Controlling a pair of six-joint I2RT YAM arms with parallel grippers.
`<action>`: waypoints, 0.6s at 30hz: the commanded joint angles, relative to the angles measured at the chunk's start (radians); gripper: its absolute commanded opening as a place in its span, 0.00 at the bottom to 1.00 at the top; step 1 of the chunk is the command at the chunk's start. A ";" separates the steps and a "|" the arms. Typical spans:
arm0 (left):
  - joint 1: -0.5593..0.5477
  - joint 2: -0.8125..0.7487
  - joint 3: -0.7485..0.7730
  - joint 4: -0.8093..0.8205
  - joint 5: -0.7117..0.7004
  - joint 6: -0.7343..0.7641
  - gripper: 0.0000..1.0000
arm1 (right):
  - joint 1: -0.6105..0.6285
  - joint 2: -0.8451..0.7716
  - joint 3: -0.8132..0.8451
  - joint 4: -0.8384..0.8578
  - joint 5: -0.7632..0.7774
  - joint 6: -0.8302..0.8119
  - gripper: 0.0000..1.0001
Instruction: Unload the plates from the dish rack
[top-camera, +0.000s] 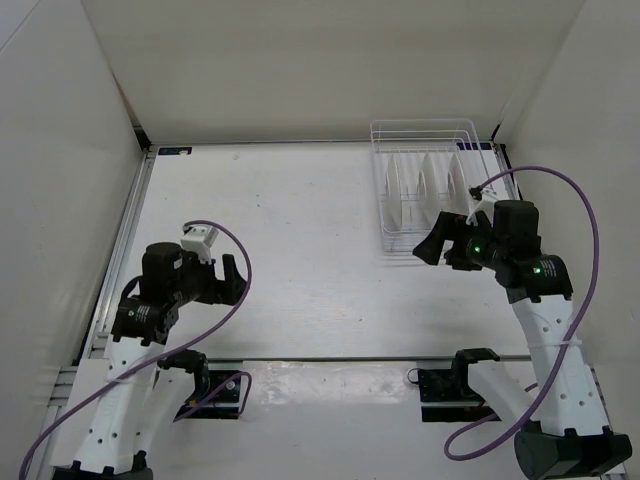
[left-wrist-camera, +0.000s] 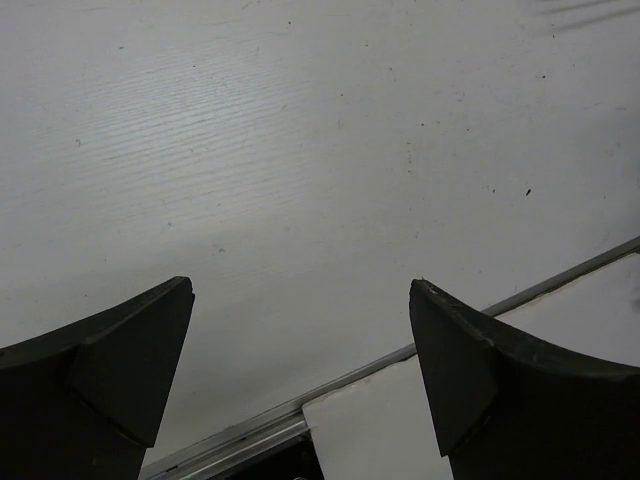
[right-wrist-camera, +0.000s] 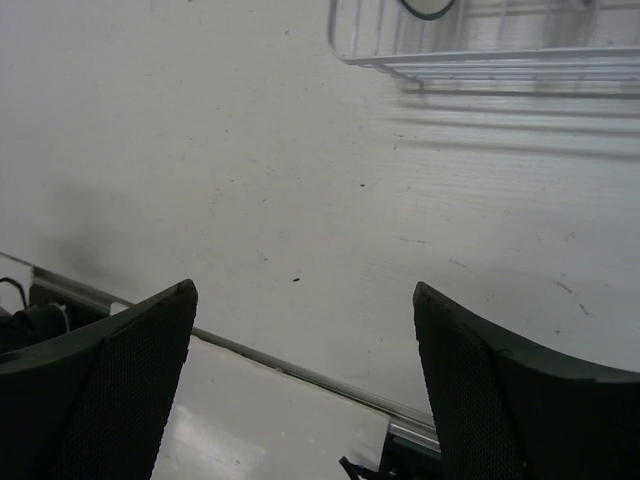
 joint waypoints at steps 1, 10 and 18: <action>-0.006 0.001 0.008 -0.016 0.000 0.005 1.00 | -0.001 -0.006 0.034 -0.035 0.113 0.002 0.90; -0.007 -0.008 0.014 -0.013 0.047 0.000 1.00 | -0.001 -0.009 0.174 0.124 0.356 0.053 0.90; -0.018 0.001 0.017 -0.019 0.047 0.005 1.00 | -0.003 0.386 0.637 0.007 0.300 0.009 0.90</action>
